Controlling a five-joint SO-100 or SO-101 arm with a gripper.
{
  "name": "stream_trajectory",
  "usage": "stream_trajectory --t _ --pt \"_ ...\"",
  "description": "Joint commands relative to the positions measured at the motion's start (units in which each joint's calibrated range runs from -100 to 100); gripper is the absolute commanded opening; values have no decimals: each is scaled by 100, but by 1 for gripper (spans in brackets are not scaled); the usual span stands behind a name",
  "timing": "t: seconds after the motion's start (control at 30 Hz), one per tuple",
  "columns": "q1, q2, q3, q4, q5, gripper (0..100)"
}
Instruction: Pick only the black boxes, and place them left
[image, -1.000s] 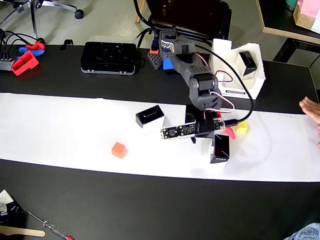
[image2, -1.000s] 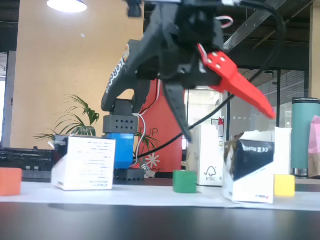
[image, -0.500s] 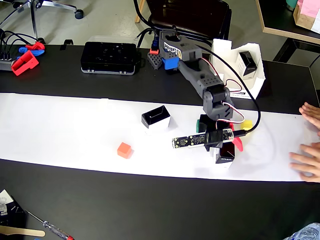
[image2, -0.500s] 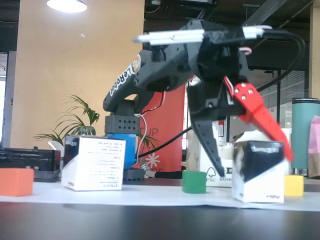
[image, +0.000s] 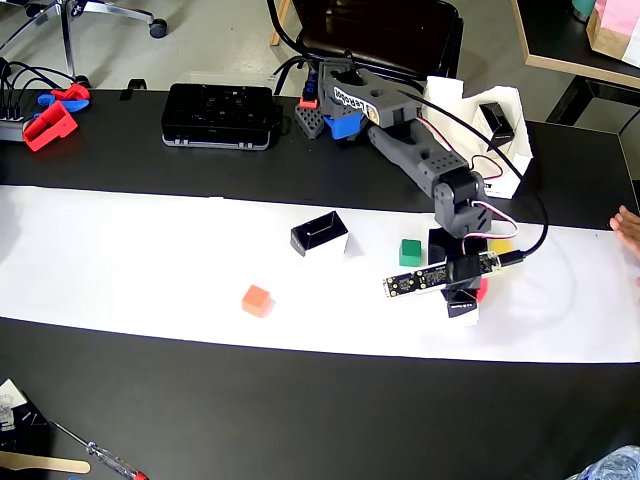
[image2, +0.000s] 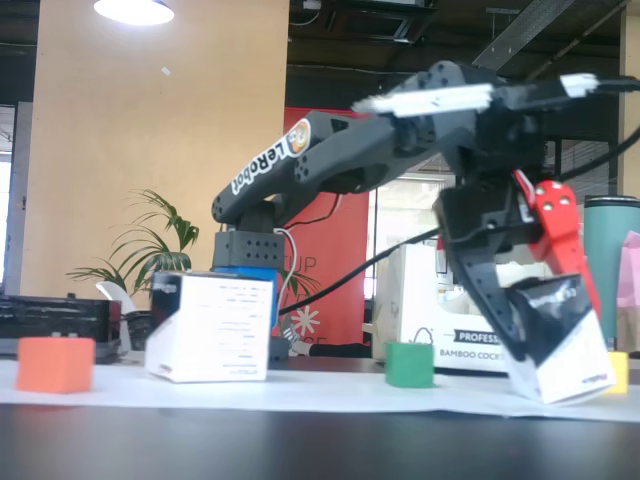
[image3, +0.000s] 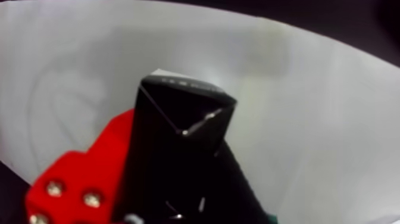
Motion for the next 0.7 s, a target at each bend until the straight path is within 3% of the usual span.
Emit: stream_trajectory --t 0.0,0.2,0.67 --pt "-399 -1671 711 -135 -278 6" --pt "-788 -3228 2085 -158 -568 6" --pt "-1750 -6160 4647 -135 -678 6"
